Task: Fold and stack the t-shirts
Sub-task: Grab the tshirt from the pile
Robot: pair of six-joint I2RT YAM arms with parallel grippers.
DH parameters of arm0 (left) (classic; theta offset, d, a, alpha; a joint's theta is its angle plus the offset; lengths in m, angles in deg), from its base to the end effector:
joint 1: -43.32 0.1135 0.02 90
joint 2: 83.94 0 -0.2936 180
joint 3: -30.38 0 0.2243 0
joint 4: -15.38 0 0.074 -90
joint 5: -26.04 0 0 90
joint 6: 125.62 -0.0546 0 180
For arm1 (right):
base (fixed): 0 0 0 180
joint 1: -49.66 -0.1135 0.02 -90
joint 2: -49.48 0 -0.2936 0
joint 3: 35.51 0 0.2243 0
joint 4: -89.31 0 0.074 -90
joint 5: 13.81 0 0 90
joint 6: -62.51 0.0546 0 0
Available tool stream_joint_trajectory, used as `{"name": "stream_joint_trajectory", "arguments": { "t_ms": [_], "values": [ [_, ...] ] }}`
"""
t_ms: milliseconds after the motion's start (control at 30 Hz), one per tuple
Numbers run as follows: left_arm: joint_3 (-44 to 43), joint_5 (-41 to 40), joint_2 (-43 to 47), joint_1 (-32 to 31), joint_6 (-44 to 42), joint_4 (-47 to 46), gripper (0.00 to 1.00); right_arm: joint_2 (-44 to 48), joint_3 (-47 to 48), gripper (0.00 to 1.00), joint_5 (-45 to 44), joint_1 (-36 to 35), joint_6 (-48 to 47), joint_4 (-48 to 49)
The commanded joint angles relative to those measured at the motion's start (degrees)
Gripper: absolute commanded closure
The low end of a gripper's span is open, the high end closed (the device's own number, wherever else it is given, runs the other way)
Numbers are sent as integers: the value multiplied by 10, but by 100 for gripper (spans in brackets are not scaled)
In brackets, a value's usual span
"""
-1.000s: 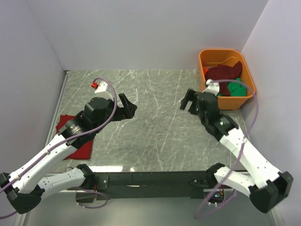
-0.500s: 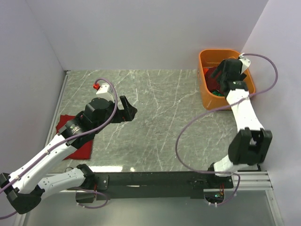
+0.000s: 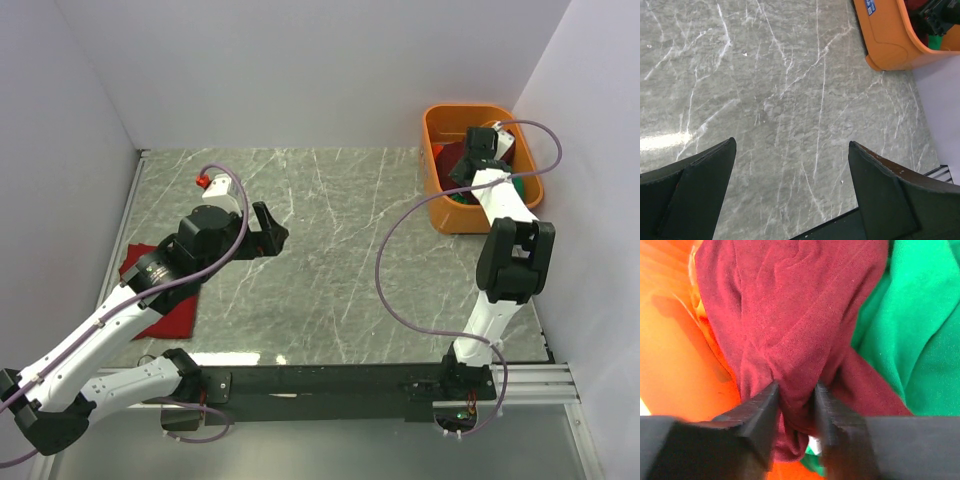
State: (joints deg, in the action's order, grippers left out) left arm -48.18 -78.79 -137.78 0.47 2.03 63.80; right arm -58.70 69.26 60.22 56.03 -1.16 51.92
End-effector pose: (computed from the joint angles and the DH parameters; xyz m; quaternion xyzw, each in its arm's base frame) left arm 0.1316 -0.1031 0.3934 -0.0328 0.8326 -0.2679 0.4837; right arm 0.4269 -0.0628 0.2964 0.3090 0.8477 -0.0530 0.4279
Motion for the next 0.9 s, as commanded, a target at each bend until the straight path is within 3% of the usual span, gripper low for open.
{"name": "stream_joint_trajectory", "arguments": {
  "t_ms": [0, 33, 167, 500, 867],
  "values": [
    [-21, -3, 7, 4, -13, 8, 1, 8, 37, 65, -3, 5, 7, 20],
    [-21, -4, 7, 5, -13, 8, 0, 11, 33, 80, -2, 6, 6, 22],
    [-19, -2, 7, 6, -12, 7, 0, 45, 33, 100, -8, 4, 3, 17],
    [-12, 16, -4, 7, 1, -21, 1, 176, 62, 100, -23, 4, -34, 4],
    [-7, 31, -14, 8, 12, -40, 1, 331, 128, 100, 20, -9, -44, 31]
  ]
}}
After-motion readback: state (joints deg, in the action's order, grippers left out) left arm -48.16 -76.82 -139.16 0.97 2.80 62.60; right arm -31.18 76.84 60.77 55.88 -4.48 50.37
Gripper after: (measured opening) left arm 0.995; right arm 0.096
